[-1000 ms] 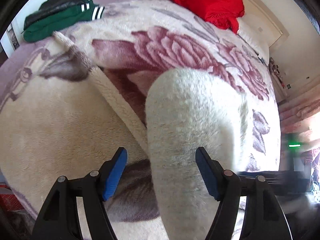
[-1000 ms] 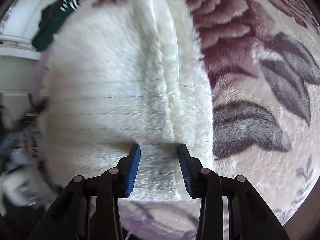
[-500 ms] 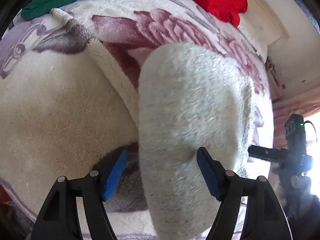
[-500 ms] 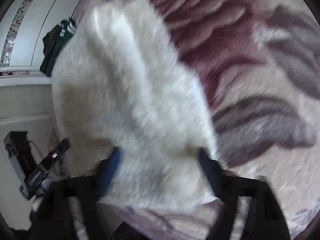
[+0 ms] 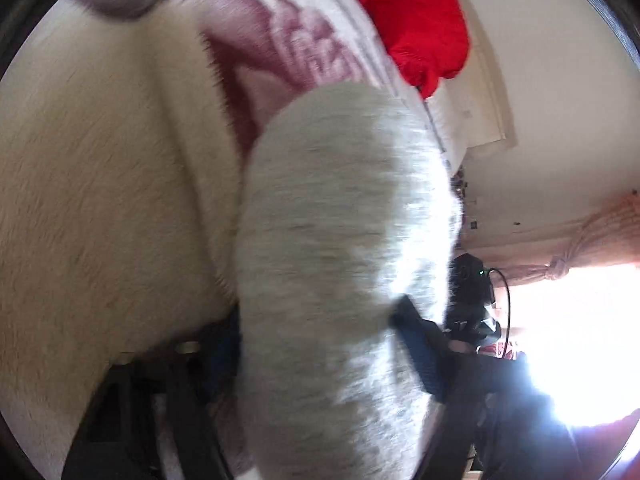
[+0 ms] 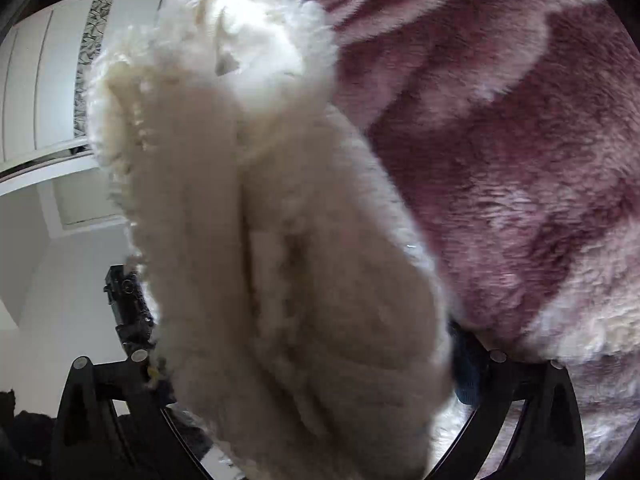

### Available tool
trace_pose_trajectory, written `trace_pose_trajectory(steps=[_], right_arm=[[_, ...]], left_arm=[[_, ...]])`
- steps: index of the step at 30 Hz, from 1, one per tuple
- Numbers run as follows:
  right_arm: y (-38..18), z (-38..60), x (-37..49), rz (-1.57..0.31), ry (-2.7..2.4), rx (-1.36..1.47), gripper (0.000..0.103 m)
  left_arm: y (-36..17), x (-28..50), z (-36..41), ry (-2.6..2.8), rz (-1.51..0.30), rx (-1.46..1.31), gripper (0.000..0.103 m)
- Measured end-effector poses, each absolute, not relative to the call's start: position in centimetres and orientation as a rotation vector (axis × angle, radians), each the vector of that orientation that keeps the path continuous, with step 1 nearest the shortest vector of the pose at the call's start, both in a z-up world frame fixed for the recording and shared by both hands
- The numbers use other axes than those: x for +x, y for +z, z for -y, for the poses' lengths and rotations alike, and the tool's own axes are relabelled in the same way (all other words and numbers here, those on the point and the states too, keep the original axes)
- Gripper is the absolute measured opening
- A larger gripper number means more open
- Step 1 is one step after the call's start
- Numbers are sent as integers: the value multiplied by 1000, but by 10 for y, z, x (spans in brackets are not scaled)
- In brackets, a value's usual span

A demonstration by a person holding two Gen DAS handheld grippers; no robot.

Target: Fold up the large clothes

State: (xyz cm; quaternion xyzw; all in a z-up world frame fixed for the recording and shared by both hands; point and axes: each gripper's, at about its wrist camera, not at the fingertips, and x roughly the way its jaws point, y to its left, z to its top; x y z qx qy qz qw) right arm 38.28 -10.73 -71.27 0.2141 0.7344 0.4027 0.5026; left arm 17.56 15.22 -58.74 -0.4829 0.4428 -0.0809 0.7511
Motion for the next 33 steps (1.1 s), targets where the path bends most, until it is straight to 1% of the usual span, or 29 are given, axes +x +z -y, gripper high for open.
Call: trace_pose_trajectory(steps=[1,2,4,5,8,11,14,16,19,23,27,28,29,30,31,32,33], right_arm=[[-710,105,381,-1764,971,533,80],[-708,108,381,-1752,956,569,67],[-700,121,381,-1717,937,674,56],[-693,127,381,-1701,928,721,54],[-671,139,379,-1651,898,754,52],[-647,146,392,-1594,874,806,52],[-623,170,421,-1514,846,856,52],[-612,185,453,-1462,813,880,52],[-603,210,509,-1390,749,901,52],[-613,245,588,-1342,665,919,52],[-653,274,652,-1355,574,900,52],[-665,281,662,-1367,550,899,52],[-678,286,668,-1390,534,898,53],[-686,291,669,-1393,530,908,54],[-692,293,674,-1387,535,925,57],[-695,296,673,-1389,542,934,64],[-696,302,667,-1404,541,930,68]], left_arm=[[-582,181,-153,-180,-969,-1042,52],[-578,183,-155,-188,-966,-1041,48],[-569,190,-156,-200,-966,-1041,46],[-564,196,-156,-208,-971,-1032,46],[-544,218,-162,-237,-985,-984,46],[-522,259,-166,-296,-988,-932,46],[-508,319,-160,-360,-990,-876,46],[-502,375,-148,-410,-996,-829,46],[-512,454,-135,-478,-1008,-806,46],[-548,545,-117,-530,-1052,-787,46],[-599,604,-92,-528,-1159,-679,46],[-606,609,-88,-533,-1164,-656,50],[-610,614,-88,-544,-1157,-656,56],[-611,616,-87,-555,-1160,-656,58],[-609,613,-86,-555,-1163,-649,59],[-605,610,-84,-544,-1166,-635,59],[-600,607,-83,-527,-1168,-621,59]])
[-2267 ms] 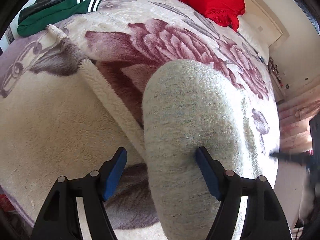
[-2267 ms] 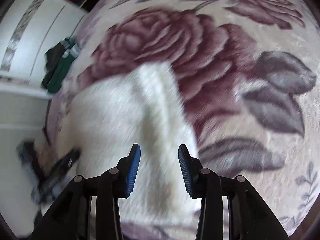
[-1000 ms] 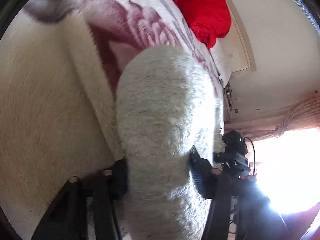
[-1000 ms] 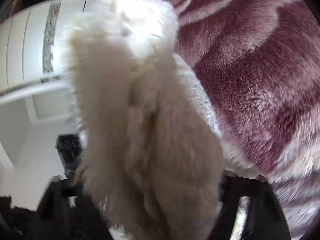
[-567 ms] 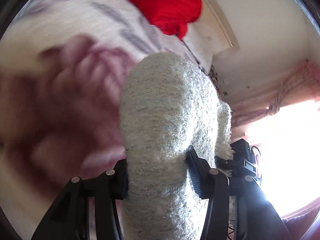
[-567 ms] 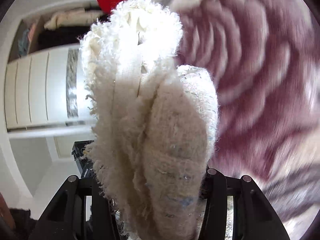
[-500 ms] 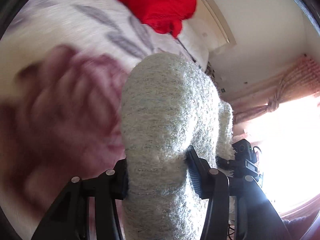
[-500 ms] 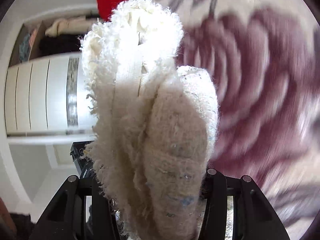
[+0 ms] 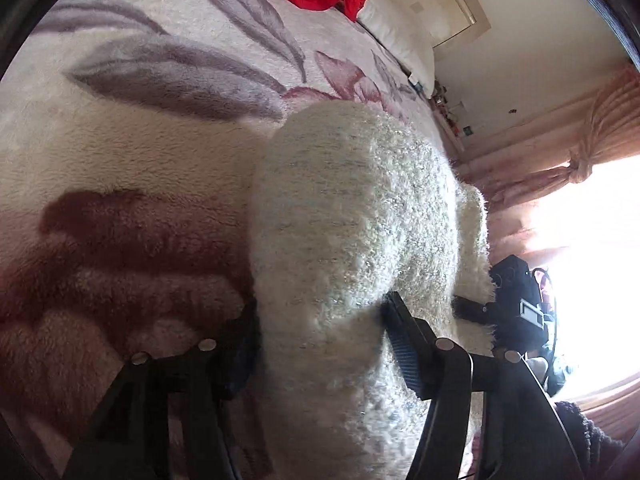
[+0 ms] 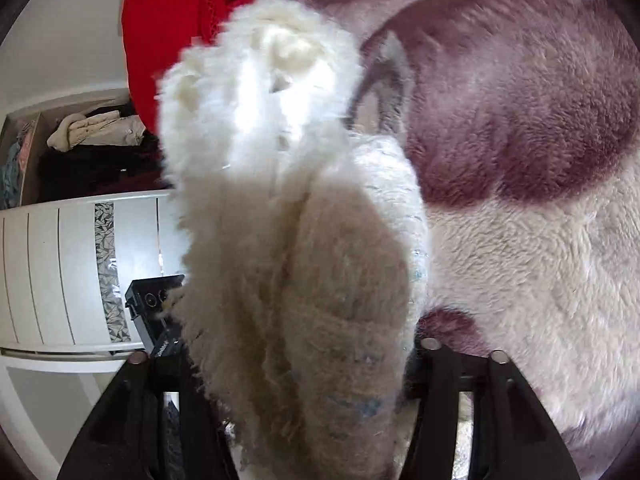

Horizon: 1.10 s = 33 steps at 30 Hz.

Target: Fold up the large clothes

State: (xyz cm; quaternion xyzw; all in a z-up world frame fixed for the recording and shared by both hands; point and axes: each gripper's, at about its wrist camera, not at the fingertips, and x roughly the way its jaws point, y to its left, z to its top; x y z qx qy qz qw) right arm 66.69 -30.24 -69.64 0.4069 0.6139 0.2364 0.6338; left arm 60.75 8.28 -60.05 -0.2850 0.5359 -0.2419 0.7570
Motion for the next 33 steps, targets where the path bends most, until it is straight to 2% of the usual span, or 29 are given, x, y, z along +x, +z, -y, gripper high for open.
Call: trace_pose_trajectory(steps=[1,3,5,6,7,8,9,16,23,33], right_arm=[[-697,306,666,-1422,528,928,75],[-692,314,660,-1440,490,907,78],[-671,323,646,-1439,410,796,92],[-657,326,638,-1425,362,713,94],[-642,328,632,-1401,314,633,96],[-628,330,624,-1383,251,542,102],[-614,329,613,-1372,169,433,103],[-550,258,530,-1291,-138,16,103],[-459,224,466,-1223,-187,-17,103],[-276,212,346,-1070,-199,-30,103]], left_arm=[[-595,607,-83,-499,-1174,-602,60],[-581,599,-77,-395,-1188,-516,70],[-563,590,-70,-311,-1159,-399,71],[-552,581,-65,-256,-1124,-327,72],[-546,573,-61,-217,-1106,-271,82],[-539,566,-55,-190,-1097,-222,99],[-532,557,-48,-166,-1092,-173,103],[-490,500,-22,-53,-1088,-60,103],[-416,455,-7,-39,-1058,-47,103],[-276,346,2,-57,-957,-35,103]])
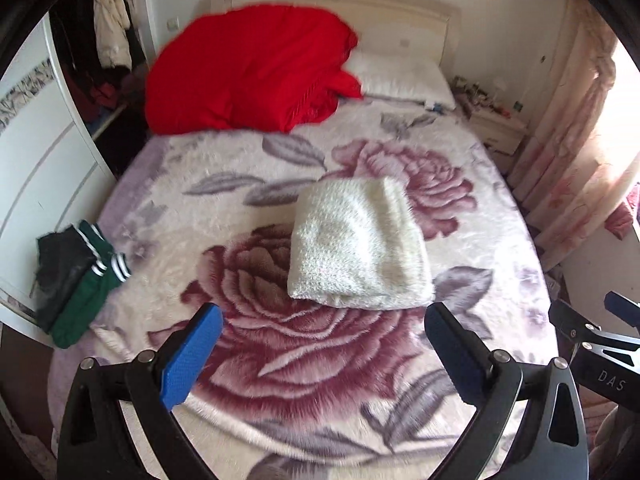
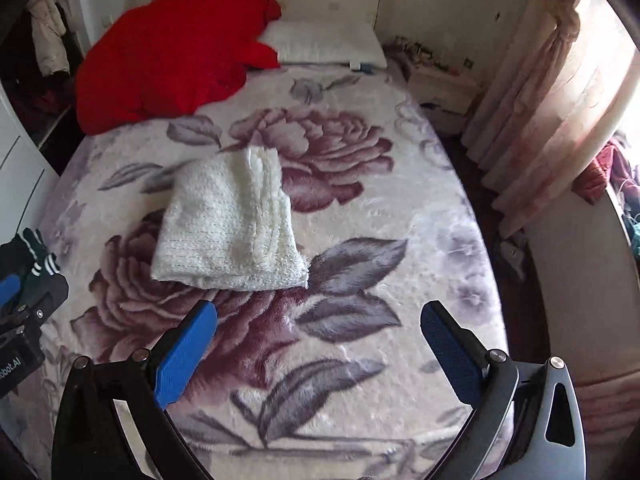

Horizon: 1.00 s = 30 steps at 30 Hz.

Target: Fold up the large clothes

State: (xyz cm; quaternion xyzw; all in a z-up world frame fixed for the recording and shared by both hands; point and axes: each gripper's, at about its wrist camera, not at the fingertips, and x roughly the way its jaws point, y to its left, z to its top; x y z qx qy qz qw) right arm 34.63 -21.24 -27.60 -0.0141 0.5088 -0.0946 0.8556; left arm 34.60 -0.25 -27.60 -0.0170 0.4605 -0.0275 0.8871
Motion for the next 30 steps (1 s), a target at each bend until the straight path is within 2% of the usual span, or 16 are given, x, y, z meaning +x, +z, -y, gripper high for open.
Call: trace_pose_trajectory(steps=[8,15,22,30], right_arm=[[-152,199,243,-959,-207,-58,103],[-71,190,171,-877,-191,-54,103],[-16,180,112,-790,-158,-53,103],[14,174,74,-740,-121,-36,103]], left_arm=[[-183,267,7,-55,-879,-46,103],[-128,211,5,-46,-809,-44,103],[-93,170,6,-38,-766,-51,103],[-78,142,6,-7,-715,-38,103]])
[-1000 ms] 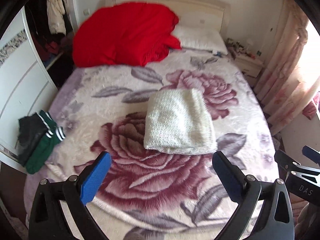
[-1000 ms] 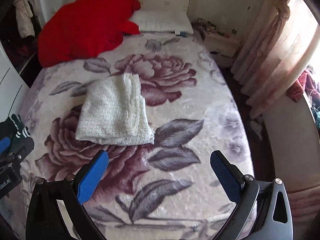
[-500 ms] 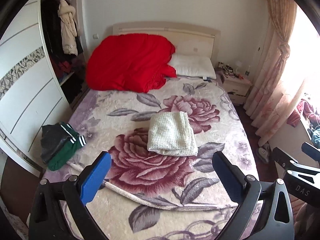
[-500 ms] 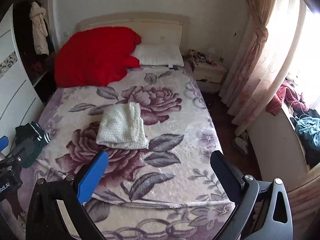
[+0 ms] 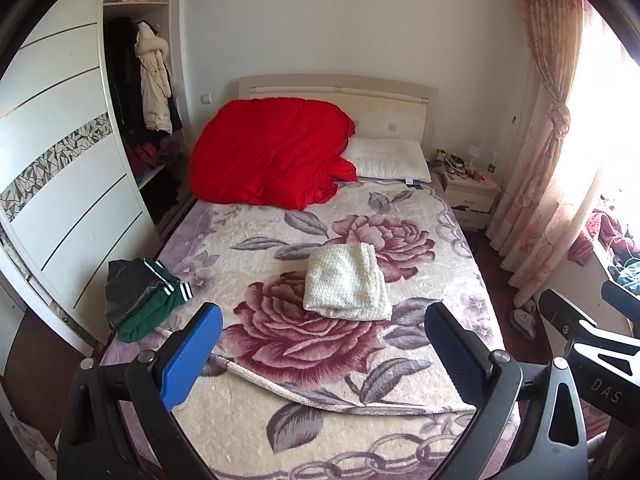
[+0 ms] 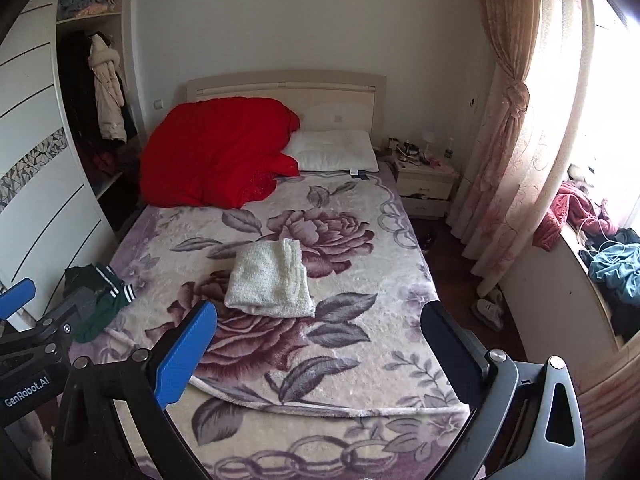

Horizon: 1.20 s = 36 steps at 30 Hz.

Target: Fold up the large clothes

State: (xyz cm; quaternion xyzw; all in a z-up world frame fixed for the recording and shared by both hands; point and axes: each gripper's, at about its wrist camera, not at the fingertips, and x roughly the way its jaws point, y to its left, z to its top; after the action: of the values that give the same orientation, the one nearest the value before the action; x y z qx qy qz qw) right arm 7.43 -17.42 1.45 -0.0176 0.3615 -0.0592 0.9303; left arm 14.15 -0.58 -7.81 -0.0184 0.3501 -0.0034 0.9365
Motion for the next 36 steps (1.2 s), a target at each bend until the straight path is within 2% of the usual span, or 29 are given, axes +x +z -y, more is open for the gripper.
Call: trace_pose_trajectory(steps=[36], right_arm=[[45,169,40,-671,-119,-43,103]], left_arm=[[-56,112,8,16,-642,-39,103]])
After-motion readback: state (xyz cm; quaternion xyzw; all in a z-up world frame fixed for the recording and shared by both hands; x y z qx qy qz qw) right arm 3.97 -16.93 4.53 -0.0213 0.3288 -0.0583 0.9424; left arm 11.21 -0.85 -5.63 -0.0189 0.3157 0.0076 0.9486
